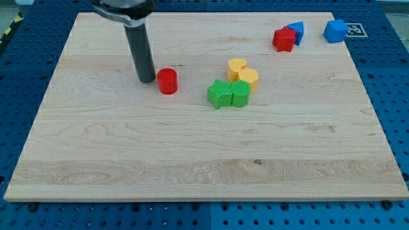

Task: Push the red circle to the left of green star

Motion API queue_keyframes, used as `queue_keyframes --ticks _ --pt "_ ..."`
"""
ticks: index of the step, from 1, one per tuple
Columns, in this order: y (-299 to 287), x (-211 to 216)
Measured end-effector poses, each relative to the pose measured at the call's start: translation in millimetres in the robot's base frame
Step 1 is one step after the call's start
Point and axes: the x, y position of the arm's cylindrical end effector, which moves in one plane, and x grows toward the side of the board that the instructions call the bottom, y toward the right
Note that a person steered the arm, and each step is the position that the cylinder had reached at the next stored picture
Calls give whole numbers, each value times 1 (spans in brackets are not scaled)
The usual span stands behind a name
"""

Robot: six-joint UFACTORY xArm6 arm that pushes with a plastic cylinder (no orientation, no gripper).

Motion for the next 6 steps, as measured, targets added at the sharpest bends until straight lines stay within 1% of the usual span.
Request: queue_keyframes --ticks 2,3,4,5,6 --pt "34 11" --pt "37 18" --pt "21 17" --pt "17 -2" --pt "17 -12"
